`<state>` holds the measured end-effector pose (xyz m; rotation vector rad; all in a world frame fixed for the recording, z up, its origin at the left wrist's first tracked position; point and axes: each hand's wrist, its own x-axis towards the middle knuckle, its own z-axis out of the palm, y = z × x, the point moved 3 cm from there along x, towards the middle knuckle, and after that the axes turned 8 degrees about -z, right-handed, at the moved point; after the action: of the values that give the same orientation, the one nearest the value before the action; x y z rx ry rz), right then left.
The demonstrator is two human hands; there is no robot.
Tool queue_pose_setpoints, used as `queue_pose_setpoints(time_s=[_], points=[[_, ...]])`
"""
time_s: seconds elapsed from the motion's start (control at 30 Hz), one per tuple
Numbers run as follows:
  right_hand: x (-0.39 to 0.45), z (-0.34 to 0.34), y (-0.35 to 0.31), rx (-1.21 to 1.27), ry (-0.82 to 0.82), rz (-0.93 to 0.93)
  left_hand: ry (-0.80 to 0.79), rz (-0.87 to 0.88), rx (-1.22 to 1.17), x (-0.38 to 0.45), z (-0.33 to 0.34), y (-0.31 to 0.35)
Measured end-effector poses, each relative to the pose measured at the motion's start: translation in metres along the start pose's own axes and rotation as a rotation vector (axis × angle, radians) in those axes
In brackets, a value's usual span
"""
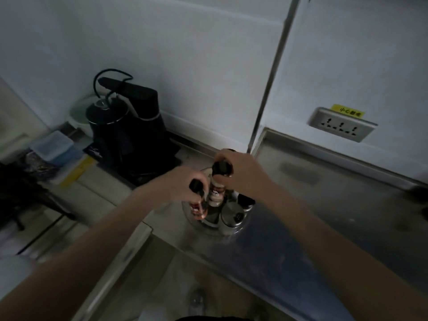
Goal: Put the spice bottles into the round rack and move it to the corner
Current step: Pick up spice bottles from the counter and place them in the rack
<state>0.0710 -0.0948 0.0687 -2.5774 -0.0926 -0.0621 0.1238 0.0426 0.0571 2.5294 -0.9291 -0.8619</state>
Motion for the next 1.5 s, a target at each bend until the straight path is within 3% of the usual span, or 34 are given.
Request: queue_pose_setpoints(time_s=[0.2,0.4,0.5,0.6,0.73,0.93,1.07,1.27,1.5], points=[[-0.009,0.041,0.008,-0.284,-0.223,0.019,0.061,0.038,0.159,0.024,0.039,-0.014],[-0.012,0.061,0.005,-0.437,-0.205,0.035,0.198,0.082,0.26,0.03,0.04,-0.018],[-0.01,0.059,0.005,-0.418,-0.242,0.039,0.167,0.076,0.246,0.019,0.032,-0.012],[-0.012,0.044,0.01,-0.289,-0.207,0.072,0.297,0.075,0.314,0.008,0.011,0.008],[-0.03,0.007,0.045,-0.145,-0.026,0.247,0.452,0.242,0.314,0.015,0.0,0.083],[-0.153,-0.064,0.137,-0.127,0.083,0.679,0.177,0.54,0.3,0.058,0.074,0.232],[-0.269,-0.097,0.188,-0.148,0.121,0.925,0.013,0.593,0.347,0.072,0.147,0.325],[-0.428,-0.144,0.243,-0.316,0.227,1.145,-0.117,0.647,0.337,0.083,0.27,0.441],[-0.537,-0.187,0.291,-0.259,0.329,1.331,-0.008,0.705,0.362,0.08,0.346,0.532]])
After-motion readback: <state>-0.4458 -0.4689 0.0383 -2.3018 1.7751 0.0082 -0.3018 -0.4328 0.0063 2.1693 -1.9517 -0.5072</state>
